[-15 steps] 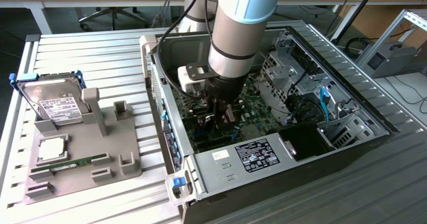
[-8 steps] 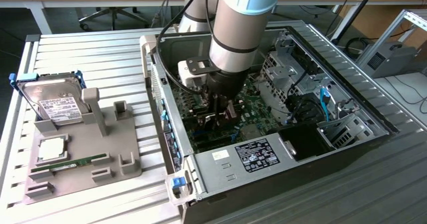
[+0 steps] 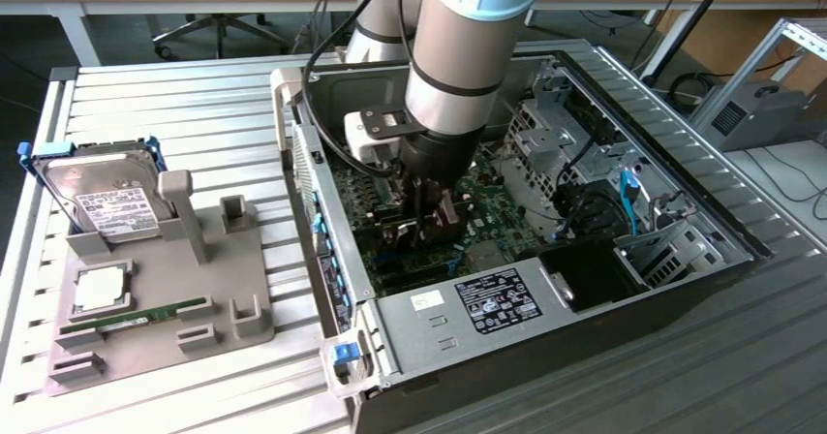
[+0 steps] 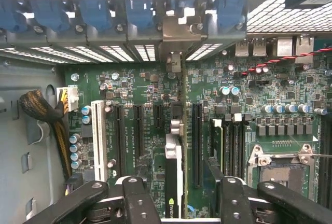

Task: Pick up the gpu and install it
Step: 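Insert the gpu into the slot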

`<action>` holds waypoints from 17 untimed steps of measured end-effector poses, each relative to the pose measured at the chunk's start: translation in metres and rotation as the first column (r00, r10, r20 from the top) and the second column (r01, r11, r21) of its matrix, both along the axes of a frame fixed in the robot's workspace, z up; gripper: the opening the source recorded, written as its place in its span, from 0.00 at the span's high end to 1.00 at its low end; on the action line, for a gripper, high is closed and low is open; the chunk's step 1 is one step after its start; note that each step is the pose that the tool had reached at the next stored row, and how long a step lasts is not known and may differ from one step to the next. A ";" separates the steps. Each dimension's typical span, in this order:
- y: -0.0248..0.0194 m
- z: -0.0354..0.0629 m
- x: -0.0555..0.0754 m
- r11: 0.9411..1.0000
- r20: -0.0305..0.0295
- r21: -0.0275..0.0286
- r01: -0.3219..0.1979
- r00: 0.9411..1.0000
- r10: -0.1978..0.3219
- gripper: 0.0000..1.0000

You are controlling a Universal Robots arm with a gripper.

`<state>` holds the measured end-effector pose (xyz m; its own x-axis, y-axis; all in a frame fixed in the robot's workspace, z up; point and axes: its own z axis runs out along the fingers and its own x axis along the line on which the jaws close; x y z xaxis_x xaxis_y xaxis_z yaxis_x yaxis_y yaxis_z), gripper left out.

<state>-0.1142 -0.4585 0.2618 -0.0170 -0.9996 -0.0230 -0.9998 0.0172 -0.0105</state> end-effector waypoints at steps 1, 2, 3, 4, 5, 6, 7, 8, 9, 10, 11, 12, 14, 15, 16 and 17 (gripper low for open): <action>0.0000 0.0000 0.000 1.000 0.000 0.000 0.000 1.000 0.000 0.47; 0.0000 0.0000 0.000 1.000 0.000 0.000 0.000 1.000 0.000 0.47; 0.0000 0.0000 0.000 1.000 0.000 0.000 0.000 1.000 0.000 0.47; 0.0000 0.0000 0.000 1.000 0.000 0.000 0.000 1.000 0.000 0.47; 0.0000 0.0000 0.000 1.000 0.000 0.000 0.000 1.000 0.000 0.47; 0.0000 0.0000 0.000 1.000 0.000 0.000 0.000 1.000 0.000 0.47; 0.0000 0.0000 0.000 1.000 0.000 0.000 0.000 1.000 0.000 0.47; 0.0000 0.0000 0.000 1.000 0.000 0.000 0.000 1.000 0.000 0.47; 0.0000 0.0000 0.000 1.000 0.000 0.000 0.000 1.000 0.000 0.47; 0.0000 0.0000 0.000 1.000 0.000 0.000 0.000 1.000 0.000 0.47; 0.0000 0.0000 0.000 1.000 0.000 0.000 0.000 1.000 0.000 0.47; 0.0001 -0.0001 0.001 1.000 0.000 0.000 0.000 1.000 0.000 0.47; 0.0000 0.0002 0.002 1.000 -0.001 0.000 0.000 1.000 0.000 0.47; 0.0000 0.0002 0.002 1.000 -0.001 0.000 0.000 1.000 0.000 0.47; 0.0000 0.0004 0.002 1.000 -0.001 0.000 0.000 1.000 0.000 0.47; 0.0001 0.0015 0.002 1.000 -0.002 0.000 0.000 1.000 0.000 0.47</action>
<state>-0.1119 -0.4584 0.2632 -0.0174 -0.9996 -0.0228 -0.9998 0.0176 -0.0090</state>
